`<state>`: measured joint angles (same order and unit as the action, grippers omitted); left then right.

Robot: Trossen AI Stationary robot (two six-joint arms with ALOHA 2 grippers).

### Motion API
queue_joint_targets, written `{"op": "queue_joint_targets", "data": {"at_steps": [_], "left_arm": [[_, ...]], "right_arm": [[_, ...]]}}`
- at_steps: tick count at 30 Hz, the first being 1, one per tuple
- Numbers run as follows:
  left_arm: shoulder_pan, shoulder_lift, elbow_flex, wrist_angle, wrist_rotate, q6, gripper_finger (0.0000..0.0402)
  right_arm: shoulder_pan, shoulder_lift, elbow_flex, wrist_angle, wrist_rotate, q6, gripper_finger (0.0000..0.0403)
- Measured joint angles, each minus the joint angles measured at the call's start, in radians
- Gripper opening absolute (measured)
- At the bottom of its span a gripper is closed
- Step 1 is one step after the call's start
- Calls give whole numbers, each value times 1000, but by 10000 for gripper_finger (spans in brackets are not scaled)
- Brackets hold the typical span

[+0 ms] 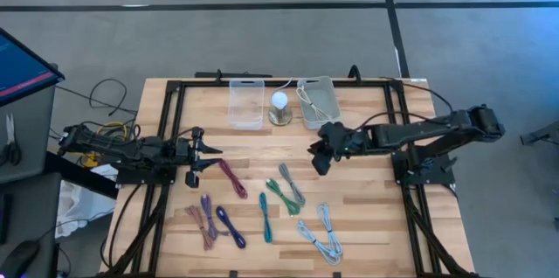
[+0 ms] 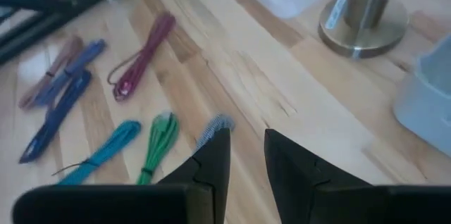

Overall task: Pick & Place USB Port
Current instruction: Put the white black charger cable into the transparent bin

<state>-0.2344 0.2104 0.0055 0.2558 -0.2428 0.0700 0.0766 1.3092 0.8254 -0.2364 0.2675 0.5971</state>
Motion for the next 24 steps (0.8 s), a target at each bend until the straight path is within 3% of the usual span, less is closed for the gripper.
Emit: {"op": "queue_joint_targets", "data": {"at_steps": [11,24], "left_arm": [[0,8,0,3,0,0,104],[0,13,0,5,0,0,104]], "right_arm": [[6,257,68,74,-2,14,82],[-1,431,224,-69,26,-9,82]]}}
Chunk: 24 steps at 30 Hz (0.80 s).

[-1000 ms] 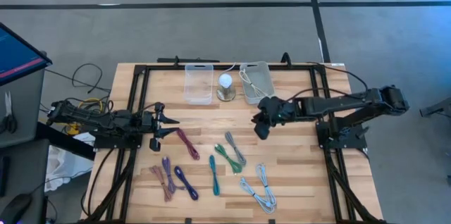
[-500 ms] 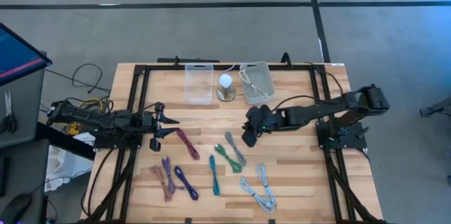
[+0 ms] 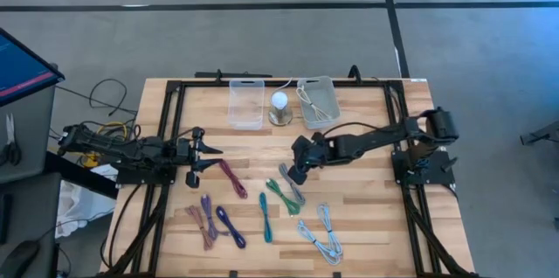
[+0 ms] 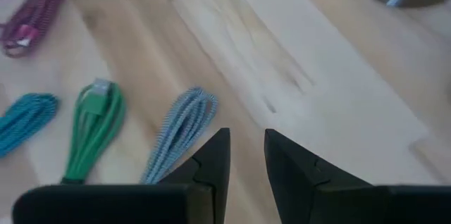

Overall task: Pick & Place USB Port
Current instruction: Put the white black charger cable into the transparent bin

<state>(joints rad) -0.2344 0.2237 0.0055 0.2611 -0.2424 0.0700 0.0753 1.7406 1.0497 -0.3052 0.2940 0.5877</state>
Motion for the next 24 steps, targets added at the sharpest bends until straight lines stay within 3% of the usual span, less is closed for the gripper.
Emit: {"op": "queue_joint_targets", "data": {"at_steps": [5,19,24], "left_arm": [[0,0,0,1,0,0,104],[0,0,0,8,0,0,104],[0,0,0,9,0,0,104]], "right_arm": [[-22,2,11,-30,1,-27,82],[-52,-2,11,10,-153,-86,82],[-52,-2,11,10,-418,-115,83]]}}
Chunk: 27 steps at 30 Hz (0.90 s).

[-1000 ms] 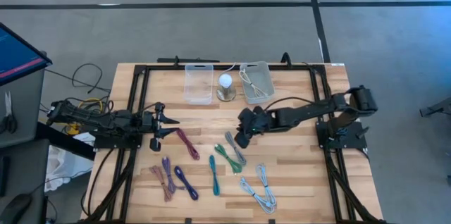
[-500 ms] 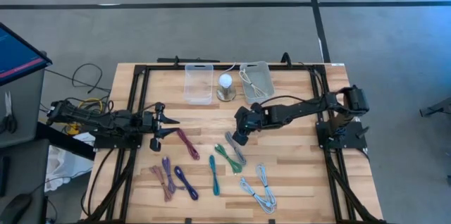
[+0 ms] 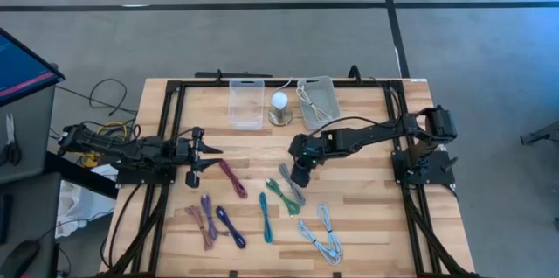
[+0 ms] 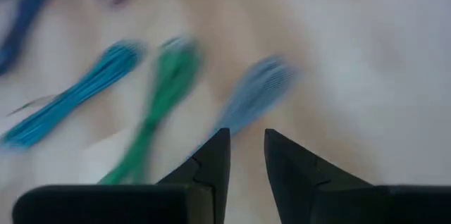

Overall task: Pick & Place USB Port
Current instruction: Put the white black charger cable into the transparent bin

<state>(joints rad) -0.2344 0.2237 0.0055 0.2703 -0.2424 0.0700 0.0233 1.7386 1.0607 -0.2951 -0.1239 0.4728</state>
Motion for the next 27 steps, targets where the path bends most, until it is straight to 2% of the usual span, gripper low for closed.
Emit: {"op": "queue_joint_targets", "data": {"at_steps": [2,8,11,16,22,27], "left_arm": [[0,0,0,0,0,0,104],[0,0,0,0,0,0,104],[0,0,0,0,0,0,104],[0,0,0,0,0,0,104],[0,0,0,0,0,0,104],[0,0,0,0,0,0,104]], "right_arm": [[10,0,0,4,-56,21,89],[29,0,0,4,-84,71,134],[33,0,0,-2,-58,115,169],[59,0,0,-16,43,207,212],[102,0,0,-23,153,271,207],[114,5,0,-24,178,287,188]]}}
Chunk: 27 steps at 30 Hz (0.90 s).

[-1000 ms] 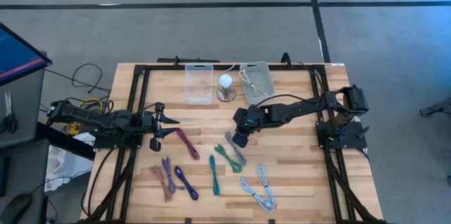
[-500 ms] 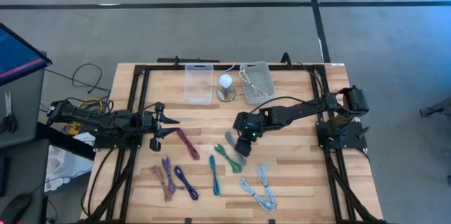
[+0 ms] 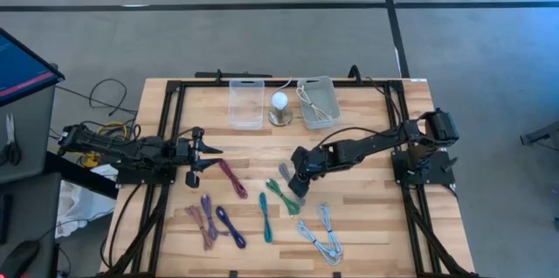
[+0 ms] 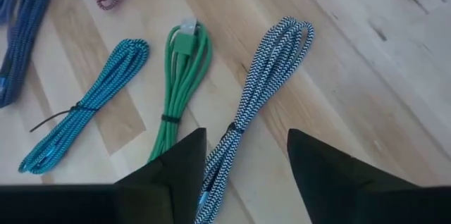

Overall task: Pick & Place USB Port
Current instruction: Put the white black charger cable into the transparent bin

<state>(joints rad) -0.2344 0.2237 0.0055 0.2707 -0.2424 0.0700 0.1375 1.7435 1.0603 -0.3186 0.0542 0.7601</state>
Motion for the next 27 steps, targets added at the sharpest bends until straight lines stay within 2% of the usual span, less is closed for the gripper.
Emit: {"op": "queue_joint_targets", "data": {"at_steps": [11,22,27], "left_arm": [[0,7,0,1,0,0,104],[0,15,0,1,0,0,104],[0,15,0,1,0,0,104]], "right_arm": [[7,161,42,34,-9,-16,185],[12,161,50,94,-47,-36,139],[13,161,50,97,-59,-35,131]]}}
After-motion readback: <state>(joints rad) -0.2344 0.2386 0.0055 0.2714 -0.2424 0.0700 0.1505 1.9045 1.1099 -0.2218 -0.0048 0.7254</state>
